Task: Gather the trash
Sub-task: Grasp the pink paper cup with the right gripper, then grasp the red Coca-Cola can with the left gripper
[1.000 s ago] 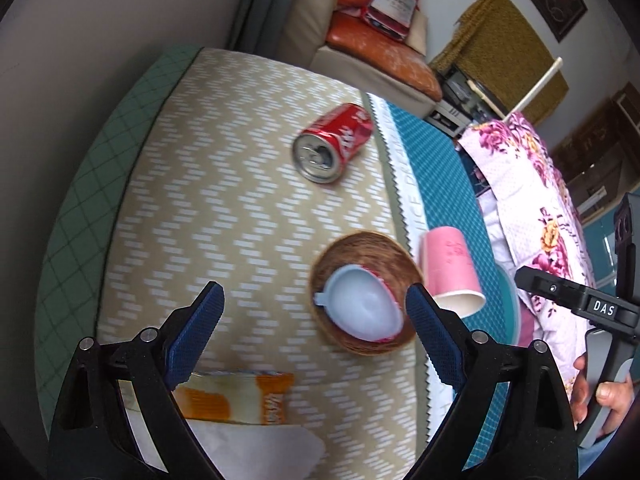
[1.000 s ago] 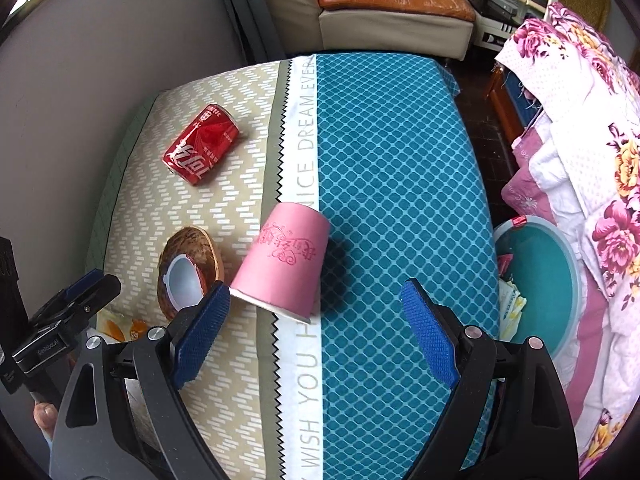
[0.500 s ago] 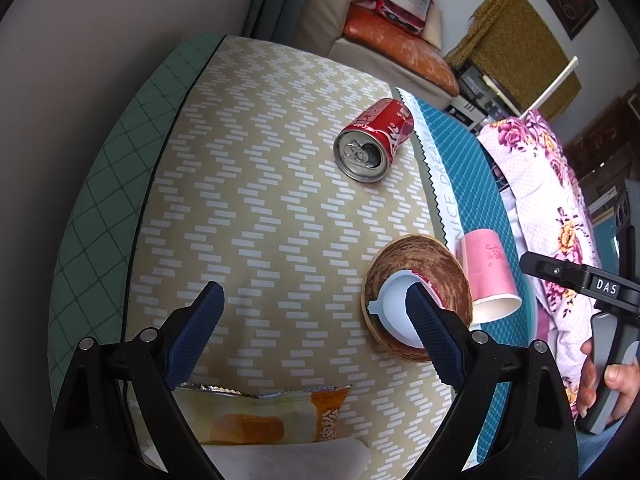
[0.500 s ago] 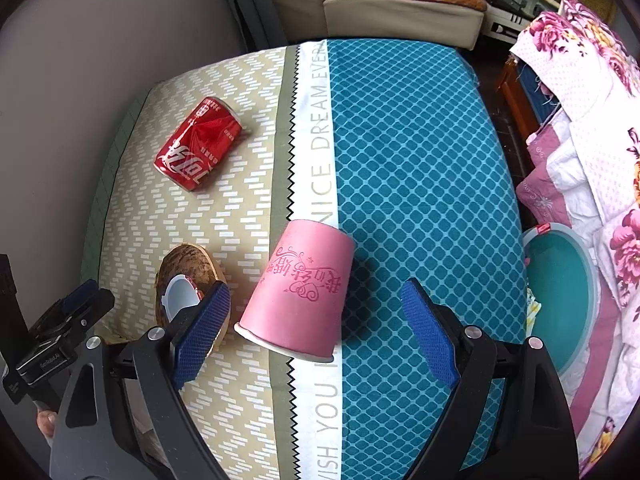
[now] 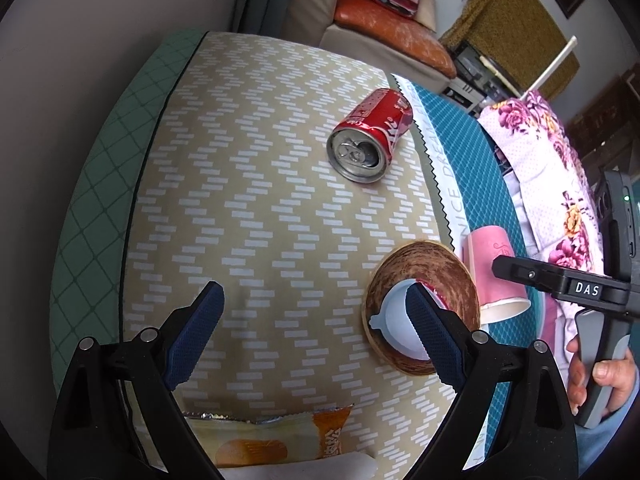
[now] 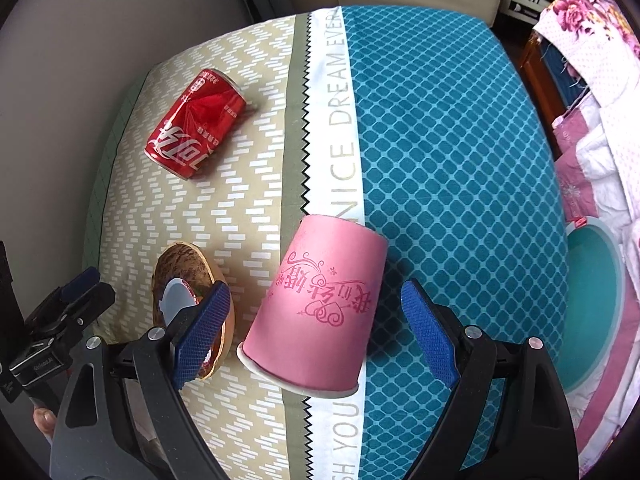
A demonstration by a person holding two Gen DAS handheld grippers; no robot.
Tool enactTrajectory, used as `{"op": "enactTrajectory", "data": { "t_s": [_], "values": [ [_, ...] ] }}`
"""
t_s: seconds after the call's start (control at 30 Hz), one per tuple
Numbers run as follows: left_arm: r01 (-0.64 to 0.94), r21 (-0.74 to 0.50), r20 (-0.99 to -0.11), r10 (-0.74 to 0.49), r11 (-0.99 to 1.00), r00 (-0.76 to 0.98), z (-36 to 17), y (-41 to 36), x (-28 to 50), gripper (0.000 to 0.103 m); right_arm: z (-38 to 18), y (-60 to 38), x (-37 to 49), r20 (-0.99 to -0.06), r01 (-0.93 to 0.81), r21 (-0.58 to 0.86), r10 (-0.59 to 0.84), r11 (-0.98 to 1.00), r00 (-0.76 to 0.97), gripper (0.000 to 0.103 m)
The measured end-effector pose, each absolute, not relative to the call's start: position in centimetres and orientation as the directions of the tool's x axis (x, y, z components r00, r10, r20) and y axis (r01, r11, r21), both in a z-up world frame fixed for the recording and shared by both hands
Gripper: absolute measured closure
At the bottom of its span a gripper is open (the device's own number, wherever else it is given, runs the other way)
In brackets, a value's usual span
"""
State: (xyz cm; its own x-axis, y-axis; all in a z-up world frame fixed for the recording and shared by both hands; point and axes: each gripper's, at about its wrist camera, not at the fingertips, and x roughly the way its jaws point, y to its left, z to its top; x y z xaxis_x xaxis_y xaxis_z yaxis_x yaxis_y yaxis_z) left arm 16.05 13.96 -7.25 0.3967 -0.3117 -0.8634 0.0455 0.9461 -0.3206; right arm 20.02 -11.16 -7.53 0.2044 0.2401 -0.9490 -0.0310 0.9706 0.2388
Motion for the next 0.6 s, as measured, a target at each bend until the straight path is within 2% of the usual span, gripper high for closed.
{"op": "enactTrajectory", "data": {
  "t_s": [0.07,0.1,0.13,0.43,0.6],
  "values": [
    [0.062,-0.310,-0.866,-0.308,0.949,0.393,-7.0,13.6,16.6,0.011,-8.1,-11.2,20.2,-0.947,-0.033,0.261,0.262,0.965,0.186,0.020],
    [0.070,-0.303,-0.868,-0.306,0.950,0.391,-6.8,13.4,16.9,0.011,-8.4,-11.2,20.2,-0.946,-0.043,0.263,0.267,0.964,0.185,0.023],
    [0.076,-0.297,-0.870,-0.303,0.952,0.389,-6.8,13.3,17.2,0.011,-8.5,-11.1,20.2,-0.947,-0.052,0.257,0.262,0.965,0.184,0.043],
    [0.177,-0.173,-0.887,-0.232,0.969,0.400,-5.3,10.6,22.6,0.011,-6.2,-12.4,21.9,-0.929,-0.074,0.221,0.233,0.972,0.289,0.042],
    [0.262,-0.178,-0.884,-0.271,0.949,0.381,-5.1,8.3,26.3,0.011,-5.9,-13.9,23.4,-0.920,-0.067,0.233,0.242,0.970,0.308,0.042]
  ]
}}
